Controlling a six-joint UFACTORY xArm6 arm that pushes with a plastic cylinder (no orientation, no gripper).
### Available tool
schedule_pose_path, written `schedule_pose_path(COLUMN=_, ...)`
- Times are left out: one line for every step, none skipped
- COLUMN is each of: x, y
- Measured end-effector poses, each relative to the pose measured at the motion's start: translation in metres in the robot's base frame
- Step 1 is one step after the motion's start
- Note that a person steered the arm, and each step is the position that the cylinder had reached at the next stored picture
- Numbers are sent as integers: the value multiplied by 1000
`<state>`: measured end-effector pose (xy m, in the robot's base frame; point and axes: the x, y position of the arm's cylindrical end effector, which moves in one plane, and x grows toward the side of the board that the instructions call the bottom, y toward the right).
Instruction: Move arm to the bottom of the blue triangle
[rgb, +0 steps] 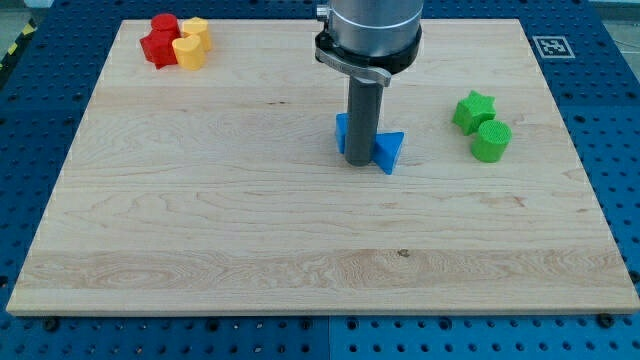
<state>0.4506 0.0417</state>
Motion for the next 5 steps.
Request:
schedule_pose_path(x=7, y=0)
schedule_pose_path(x=44, y=6)
schedule_pose_path(x=85, y=38)
schedule_pose_path(x=87, y=97)
schedule_pose_path(x=79, y=107)
